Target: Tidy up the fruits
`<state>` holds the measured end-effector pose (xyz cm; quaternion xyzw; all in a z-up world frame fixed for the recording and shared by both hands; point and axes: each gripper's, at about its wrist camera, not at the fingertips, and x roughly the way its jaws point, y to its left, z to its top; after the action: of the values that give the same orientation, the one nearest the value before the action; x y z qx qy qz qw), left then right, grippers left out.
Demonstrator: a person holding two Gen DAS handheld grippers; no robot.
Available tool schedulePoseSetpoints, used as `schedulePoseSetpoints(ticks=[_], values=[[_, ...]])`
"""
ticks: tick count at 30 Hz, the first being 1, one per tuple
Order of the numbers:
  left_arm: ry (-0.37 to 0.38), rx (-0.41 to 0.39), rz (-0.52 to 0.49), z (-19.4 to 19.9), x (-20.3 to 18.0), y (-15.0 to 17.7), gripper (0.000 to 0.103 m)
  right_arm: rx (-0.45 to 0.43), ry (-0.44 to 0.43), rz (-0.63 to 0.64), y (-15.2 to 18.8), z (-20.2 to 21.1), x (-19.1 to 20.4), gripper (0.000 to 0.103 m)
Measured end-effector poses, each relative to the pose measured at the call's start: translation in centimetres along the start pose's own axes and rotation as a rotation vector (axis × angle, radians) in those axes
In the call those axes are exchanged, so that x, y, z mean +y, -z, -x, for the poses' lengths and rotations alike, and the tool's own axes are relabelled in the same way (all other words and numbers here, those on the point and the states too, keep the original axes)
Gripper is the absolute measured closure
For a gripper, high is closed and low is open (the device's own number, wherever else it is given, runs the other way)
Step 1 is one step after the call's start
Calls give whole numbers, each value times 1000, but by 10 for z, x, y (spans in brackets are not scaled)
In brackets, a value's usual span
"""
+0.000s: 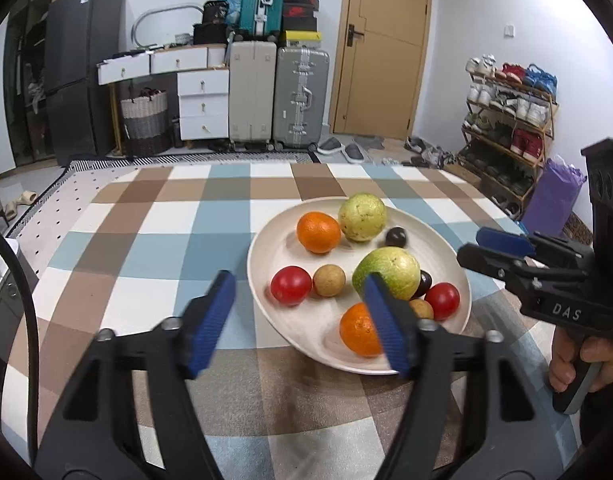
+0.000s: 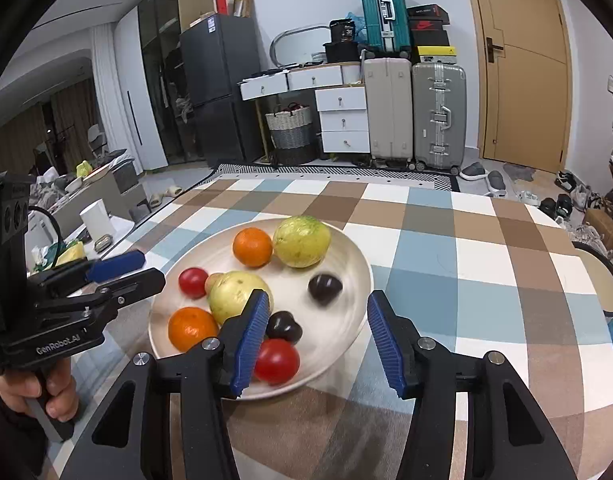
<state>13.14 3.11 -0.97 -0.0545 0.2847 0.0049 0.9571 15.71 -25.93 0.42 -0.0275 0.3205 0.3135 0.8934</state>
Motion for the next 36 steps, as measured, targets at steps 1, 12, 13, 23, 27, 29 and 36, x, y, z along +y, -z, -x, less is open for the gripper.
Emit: schedulePoseSetpoints(ticks=[1, 12, 13, 23, 27, 29, 36], values=[[-1, -6, 0, 2, 0, 1, 28, -5, 2, 1, 1, 2, 0, 44], [-14, -68, -18, 27, -4, 8, 0, -100, -14, -8, 9, 30, 0, 0], [-17, -66, -22, 27, -6, 8, 0, -105, -21, -6, 10, 32, 0, 0], [-17, -77, -33, 41, -12, 16, 0, -154, -12, 36, 14, 46, 9, 0], [-18, -84, -42, 45, -15, 19, 0, -157, -13, 41, 14, 47, 11, 0], [-19, -78, -46, 45, -16, 19, 0, -160, -11, 39, 14, 47, 11, 0], [-16, -76, -41, 45, -16, 20, 0, -155, -14, 53, 14, 47, 14, 0]])
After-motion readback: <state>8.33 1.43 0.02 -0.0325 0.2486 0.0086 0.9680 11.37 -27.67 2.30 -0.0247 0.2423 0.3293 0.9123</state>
